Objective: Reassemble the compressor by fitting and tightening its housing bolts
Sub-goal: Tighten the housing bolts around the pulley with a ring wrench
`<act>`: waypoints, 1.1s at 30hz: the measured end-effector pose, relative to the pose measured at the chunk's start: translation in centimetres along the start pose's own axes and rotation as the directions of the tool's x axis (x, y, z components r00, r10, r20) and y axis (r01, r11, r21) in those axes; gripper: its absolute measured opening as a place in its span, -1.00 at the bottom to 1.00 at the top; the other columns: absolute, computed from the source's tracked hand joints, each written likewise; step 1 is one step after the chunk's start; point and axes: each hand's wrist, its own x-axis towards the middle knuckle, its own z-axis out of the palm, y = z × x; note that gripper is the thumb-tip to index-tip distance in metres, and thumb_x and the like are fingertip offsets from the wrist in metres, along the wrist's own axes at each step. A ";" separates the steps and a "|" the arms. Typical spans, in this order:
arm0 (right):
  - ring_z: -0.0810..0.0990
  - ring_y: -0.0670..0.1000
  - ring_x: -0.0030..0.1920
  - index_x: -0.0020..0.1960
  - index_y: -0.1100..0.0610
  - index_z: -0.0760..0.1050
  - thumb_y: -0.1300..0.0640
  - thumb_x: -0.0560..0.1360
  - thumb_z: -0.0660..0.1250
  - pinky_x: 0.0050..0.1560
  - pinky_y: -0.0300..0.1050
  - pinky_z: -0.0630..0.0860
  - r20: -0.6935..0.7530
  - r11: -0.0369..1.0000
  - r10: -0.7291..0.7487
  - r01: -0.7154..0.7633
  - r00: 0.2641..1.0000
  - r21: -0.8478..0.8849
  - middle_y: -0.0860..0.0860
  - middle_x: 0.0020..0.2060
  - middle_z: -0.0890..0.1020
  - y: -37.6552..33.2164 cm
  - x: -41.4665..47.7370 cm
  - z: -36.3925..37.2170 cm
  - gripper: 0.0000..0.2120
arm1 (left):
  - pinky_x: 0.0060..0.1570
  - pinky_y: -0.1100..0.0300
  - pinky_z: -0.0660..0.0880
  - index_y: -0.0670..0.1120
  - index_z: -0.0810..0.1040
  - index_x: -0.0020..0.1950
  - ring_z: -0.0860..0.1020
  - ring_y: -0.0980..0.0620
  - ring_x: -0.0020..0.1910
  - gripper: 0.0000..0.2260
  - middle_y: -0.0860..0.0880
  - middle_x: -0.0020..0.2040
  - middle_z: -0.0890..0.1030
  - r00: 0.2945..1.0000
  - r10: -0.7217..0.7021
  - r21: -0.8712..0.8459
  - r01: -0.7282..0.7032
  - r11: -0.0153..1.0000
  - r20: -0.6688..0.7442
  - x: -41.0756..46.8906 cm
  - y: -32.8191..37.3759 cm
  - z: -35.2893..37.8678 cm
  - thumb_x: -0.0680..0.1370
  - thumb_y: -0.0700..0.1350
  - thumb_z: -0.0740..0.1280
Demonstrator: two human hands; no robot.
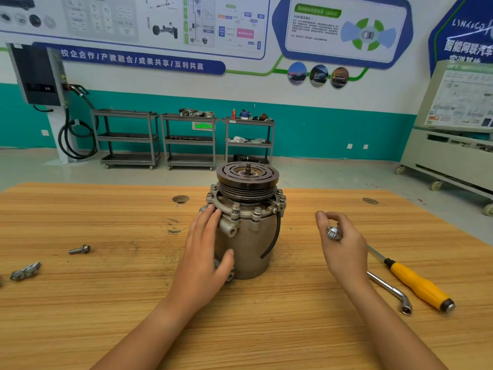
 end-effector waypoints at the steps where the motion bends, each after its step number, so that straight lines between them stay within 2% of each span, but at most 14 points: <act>1: 0.46 -0.21 -0.37 -0.03 -0.03 0.50 -0.31 0.38 0.08 -0.40 -0.30 0.36 -0.003 0.999 0.035 -0.035 0.999 0.035 -0.17 -0.39 0.51 -0.2 0.3 -0.1 -0.57 | 0.30 0.56 -0.23 0.18 -0.10 0.43 -0.20 0.34 0.45 -0.33 0.39 0.41 -0.18 1.000 0.000 0.000 0.000 1.000 -0.001 0.0 0.0 0.0 0.53 -0.09 0.31; 4: 0.54 -0.17 -0.44 -0.01 -0.11 0.48 -0.20 0.54 0.05 -0.49 -0.39 0.43 -0.048 0.918 0.205 -0.176 0.977 0.355 -0.09 -0.48 0.52 -1.4 2.1 -0.7 -0.71 | 0.30 0.56 -0.23 0.16 -0.09 0.44 -0.21 0.37 0.44 -0.33 0.38 0.41 -0.17 1.000 -0.004 0.006 0.004 1.000 -0.003 0.0 -0.1 0.1 0.53 -0.09 0.31; 6: 0.51 -0.12 -0.55 0.02 -0.09 0.49 -0.10 0.62 0.01 -0.58 -0.33 0.40 -0.061 0.779 0.354 -0.258 0.933 0.571 -0.05 -0.59 0.51 -2.4 3.7 -1.1 -0.72 | 0.30 0.56 -0.23 0.16 -0.08 0.44 -0.20 0.37 0.44 -0.33 0.38 0.41 -0.17 1.000 -0.009 0.004 0.009 1.000 0.001 0.0 0.0 0.1 0.53 -0.09 0.32; 8: 0.34 -0.11 -0.65 0.07 -0.01 0.52 -0.09 0.64 0.01 -0.62 -0.34 0.26 -0.052 0.601 0.482 -0.287 0.874 0.746 -0.07 -0.66 0.40 -3.5 5.3 -1.5 -0.67 | 0.31 0.55 -0.22 0.15 -0.07 0.44 -0.19 0.36 0.44 -0.32 0.37 0.42 -0.16 1.000 -0.009 0.002 0.009 1.000 -0.002 0.0 0.0 0.1 0.53 -0.10 0.32; 10: 0.19 -0.13 -0.65 0.05 0.03 0.53 -0.11 0.63 0.01 -0.61 -0.33 0.16 -0.039 0.440 0.559 -0.257 0.828 0.861 -0.10 -0.67 0.26 -4.7 6.8 -2.1 -0.64 | 0.31 0.55 -0.22 0.14 -0.07 0.44 -0.19 0.38 0.44 -0.32 0.36 0.42 -0.15 1.000 -0.007 0.000 0.007 1.000 -0.005 0.0 0.0 0.1 0.52 -0.11 0.33; 12: 0.14 -0.13 -0.64 -0.05 0.04 0.54 -0.12 0.63 0.01 -0.62 -0.30 0.12 -0.027 0.297 0.610 -0.197 0.792 0.934 -0.11 -0.64 0.21 -5.8 8.2 -2.6 -0.61 | 0.31 0.55 -0.21 0.13 -0.06 0.44 -0.18 0.38 0.43 -0.32 0.36 0.42 -0.14 1.000 -0.007 -0.003 0.007 1.000 -0.008 0.0 0.1 0.0 0.52 -0.12 0.33; 15: 0.12 -0.12 -0.62 -0.13 0.09 0.51 -0.11 0.64 -0.02 -0.62 -0.28 0.08 0.019 0.163 0.676 -0.175 0.737 0.971 -0.07 -0.53 0.21 -6.7 10.1 -2.6 -0.57 | 0.31 0.55 -0.21 0.12 -0.05 0.44 -0.18 0.38 0.44 -0.32 0.36 0.42 -0.13 1.000 -0.006 -0.003 0.006 1.000 -0.015 0.1 0.1 0.0 0.51 -0.13 0.34; 18: 0.09 -0.10 -0.56 -0.16 0.11 0.46 -0.08 0.65 -0.03 -0.61 -0.28 0.05 0.085 0.127 0.715 -0.247 0.694 0.961 -0.04 -0.46 0.18 -6.8 10.8 -1.6 -0.58 | 0.32 0.55 -0.21 0.12 -0.04 0.44 -0.17 0.37 0.44 -0.32 0.35 0.42 -0.12 1.000 -0.002 -0.007 0.002 1.000 -0.016 0.0 0.2 0.0 0.51 -0.14 0.34; 25: 0.15 -0.09 -0.53 -0.19 0.14 0.46 -0.01 0.66 0.00 -0.61 -0.31 0.09 0.067 0.194 0.766 -0.330 0.640 0.924 -0.03 -0.46 0.18 -5.9 9.5 -1.1 -0.61 | 0.32 0.54 -0.20 0.12 -0.04 0.44 -0.17 0.37 0.44 -0.32 0.34 0.43 -0.12 1.000 -0.003 -0.014 0.002 1.000 -0.015 0.0 0.2 0.0 0.51 -0.14 0.35; 30: 0.22 -0.08 -0.55 -0.20 0.10 0.47 0.03 0.66 0.00 -0.58 -0.32 0.27 0.060 0.171 0.796 -0.319 0.602 0.932 -0.02 -0.48 0.24 -6.1 9.5 -2.1 -0.62 | 0.31 0.55 -0.20 0.13 -0.04 0.44 -0.17 0.38 0.44 -0.32 0.36 0.42 -0.13 1.000 -0.008 -0.016 0.008 1.000 -0.015 0.1 0.3 0.0 0.51 -0.13 0.34; 33: 0.30 -0.06 -0.57 -0.18 0.09 0.43 0.19 0.63 -0.06 -0.53 -0.28 0.33 0.067 0.160 0.801 -0.321 0.595 0.934 -0.01 -0.46 0.30 -6.2 10.0 -2.3 -0.66 | 0.31 0.56 -0.21 0.14 -0.05 0.43 -0.18 0.39 0.43 -0.32 0.38 0.41 -0.14 1.000 -0.012 -0.017 0.011 1.000 -0.015 0.0 0.3 0.0 0.51 -0.13 0.34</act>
